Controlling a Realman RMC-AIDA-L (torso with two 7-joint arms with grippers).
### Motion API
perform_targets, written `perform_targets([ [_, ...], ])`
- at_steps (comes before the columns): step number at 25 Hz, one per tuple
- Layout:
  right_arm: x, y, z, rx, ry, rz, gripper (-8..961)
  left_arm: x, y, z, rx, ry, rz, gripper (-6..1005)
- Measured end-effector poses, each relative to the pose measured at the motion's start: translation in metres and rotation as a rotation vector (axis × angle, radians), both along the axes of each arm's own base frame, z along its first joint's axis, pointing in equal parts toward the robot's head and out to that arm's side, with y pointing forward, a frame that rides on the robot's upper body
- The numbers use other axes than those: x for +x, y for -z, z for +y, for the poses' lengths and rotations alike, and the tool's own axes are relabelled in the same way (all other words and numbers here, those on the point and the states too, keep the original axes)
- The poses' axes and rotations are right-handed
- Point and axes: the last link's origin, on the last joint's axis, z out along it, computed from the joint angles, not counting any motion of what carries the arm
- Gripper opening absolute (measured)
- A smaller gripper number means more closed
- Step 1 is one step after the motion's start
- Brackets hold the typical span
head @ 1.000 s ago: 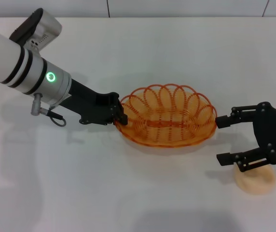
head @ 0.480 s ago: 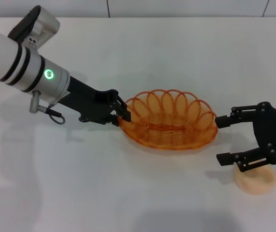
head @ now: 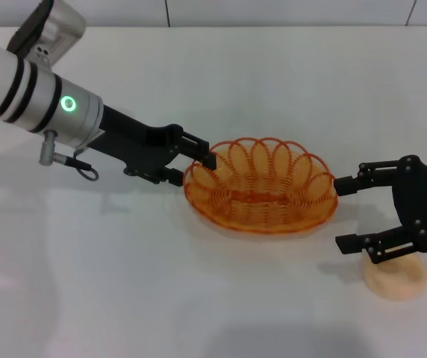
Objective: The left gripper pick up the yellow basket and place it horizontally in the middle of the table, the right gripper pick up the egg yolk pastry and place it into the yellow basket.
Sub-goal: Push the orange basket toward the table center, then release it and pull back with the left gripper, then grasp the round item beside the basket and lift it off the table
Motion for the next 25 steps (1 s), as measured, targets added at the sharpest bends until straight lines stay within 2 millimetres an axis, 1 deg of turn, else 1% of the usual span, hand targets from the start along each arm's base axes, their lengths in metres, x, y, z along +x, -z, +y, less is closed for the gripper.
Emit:
perform_targets([
  [1, 0.000, 0.000, 0.000, 0.000, 0.000, 0.000, 825, 0.002, -0.002, 0.001, 0.003, 0.016, -0.011, 605],
  [3, 0.000, 0.000, 0.000, 0.001, 0.001, 0.000, 825, 0.006, -0.006, 0.003, 0.016, 0.053, -0.029, 719],
  [5, 0.000, 0.000, 0.000, 0.003, 0.003, 0.000, 825, 0.009, -0.017, 0.007, 0.068, 0.125, -0.055, 834],
  [7, 0.001, 0.000, 0.000, 0.008, 0.006, 0.001, 825, 0.011, -0.024, 0.010, 0.110, 0.178, -0.073, 844],
  [8, 0.001, 0.000, 0.000, 0.011, 0.010, 0.003, 825, 0.011, -0.024, 0.010, 0.110, 0.178, -0.073, 849],
  [9, 0.002, -0.001, 0.001, 0.015, 0.013, 0.005, 825, 0.010, -0.032, 0.013, 0.161, 0.245, -0.074, 854],
  [12, 0.004, -0.001, 0.002, 0.026, 0.027, 0.008, 825, 0.007, -0.035, 0.014, 0.191, 0.293, -0.066, 869],
  [16, 0.009, 0.000, 0.003, 0.048, 0.056, 0.002, 825, 0.003, -0.038, 0.016, 0.234, 0.430, -0.052, 889],
  [19, 0.014, -0.001, 0.004, 0.059, 0.093, -0.016, 825, 0.003, -0.041, 0.016, 0.245, 0.565, -0.035, 891],
  [20, 0.017, -0.001, 0.004, 0.060, 0.115, -0.031, 825, 0.003, -0.044, 0.016, 0.239, 0.642, -0.022, 890],
  [21, 0.017, -0.001, 0.004, 0.060, 0.115, -0.031, 825, 0.003, -0.044, 0.016, 0.239, 0.642, -0.022, 889],
  [25, 0.024, -0.001, 0.003, 0.048, 0.167, -0.080, 825, 0.007, -0.049, 0.013, 0.213, 0.776, -0.001, 886],
])
